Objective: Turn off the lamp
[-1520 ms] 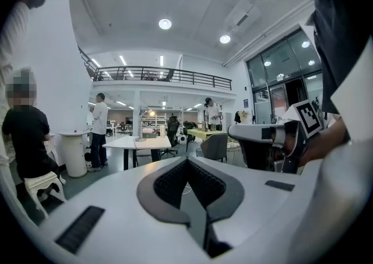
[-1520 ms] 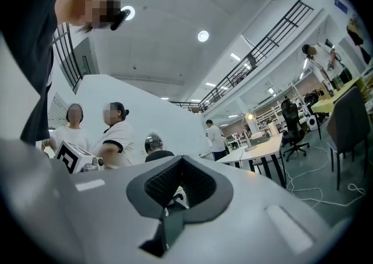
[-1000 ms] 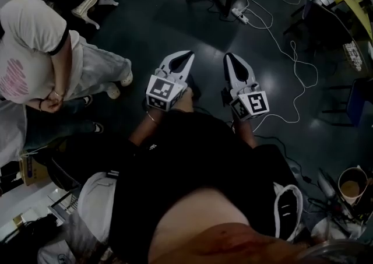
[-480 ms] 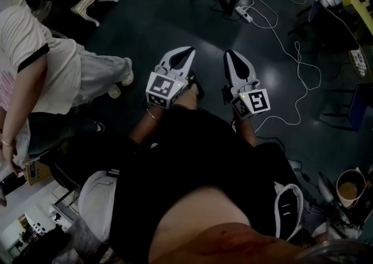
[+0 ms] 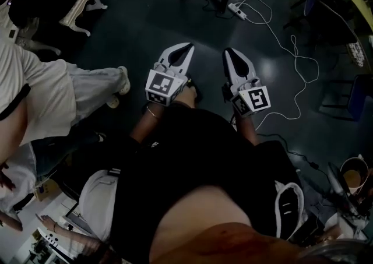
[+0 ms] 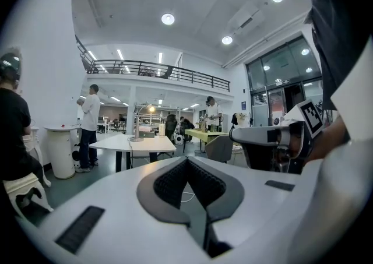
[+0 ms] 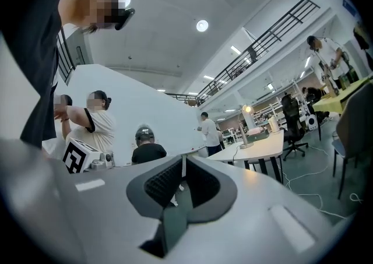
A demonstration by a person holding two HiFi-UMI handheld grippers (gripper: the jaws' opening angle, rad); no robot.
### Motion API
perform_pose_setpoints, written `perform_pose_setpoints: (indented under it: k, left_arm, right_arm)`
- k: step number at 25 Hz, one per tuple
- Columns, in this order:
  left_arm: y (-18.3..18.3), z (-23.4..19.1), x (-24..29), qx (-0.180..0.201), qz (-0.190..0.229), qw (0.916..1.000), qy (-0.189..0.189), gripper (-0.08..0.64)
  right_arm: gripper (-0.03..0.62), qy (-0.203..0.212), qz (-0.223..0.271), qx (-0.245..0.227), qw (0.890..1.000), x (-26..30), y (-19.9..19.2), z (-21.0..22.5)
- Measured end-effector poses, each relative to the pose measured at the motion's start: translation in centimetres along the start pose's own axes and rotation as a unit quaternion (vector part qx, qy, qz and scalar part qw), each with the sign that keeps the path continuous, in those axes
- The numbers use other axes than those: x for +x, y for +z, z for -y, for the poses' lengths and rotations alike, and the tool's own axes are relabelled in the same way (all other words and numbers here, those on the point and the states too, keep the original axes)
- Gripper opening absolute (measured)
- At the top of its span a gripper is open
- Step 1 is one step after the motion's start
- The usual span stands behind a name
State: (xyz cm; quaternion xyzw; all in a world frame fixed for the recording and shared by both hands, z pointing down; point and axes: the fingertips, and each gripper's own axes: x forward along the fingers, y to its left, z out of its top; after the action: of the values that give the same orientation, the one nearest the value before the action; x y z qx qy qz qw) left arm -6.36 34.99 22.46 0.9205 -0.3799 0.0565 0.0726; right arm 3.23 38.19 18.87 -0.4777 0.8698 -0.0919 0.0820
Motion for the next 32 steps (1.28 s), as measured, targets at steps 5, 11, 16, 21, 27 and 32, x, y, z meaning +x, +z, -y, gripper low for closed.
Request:
perform_pose_setpoints:
  k: [5, 11, 16, 21, 27, 32]
  left_arm:
    - [0.6, -1.4, 2.1, -0.003, 0.013, 0.9999, -0.01, 0.002]
    - [1.9, -3.9, 5.5, -0.007, 0.005, 0.9997, -0.023, 0.002]
    - [2.3, -5.3, 7.6, 0.008, 0.004, 0.9984, -0.056, 0.002]
    - [4.0, -7.1, 10.4, 0.013, 0.004, 0.9972, -0.074, 0.002]
    - [5.1, -7.5, 14.1, 0.009, 0.013, 0.9941, -0.108, 0.002]
    - [5.3, -8.3, 16.0, 0.006, 0.014, 0.993, -0.117, 0.002]
  right_arm:
    - [-0.002, -0.004, -0.005, -0.008, 1.0, 1.6, -0.3, 1.4]
    - [-0.002, -0.019, -0.003, -0.006, 1.0, 4.8, 1.1, 3.7]
    - [-0.002, -0.028, -0.004, -0.006, 1.0, 7.4, 1.3, 4.8]
    - [-0.002, -0.047, -0.002, -0.013, 0.999, 9.6, 2.4, 6.3]
    - [-0.002, -0.076, -0.002, -0.019, 0.997, 10.7, 3.4, 8.7]
    - [-0.002, -0.085, -0.001, -0.026, 0.996, 11.8, 3.7, 10.2]
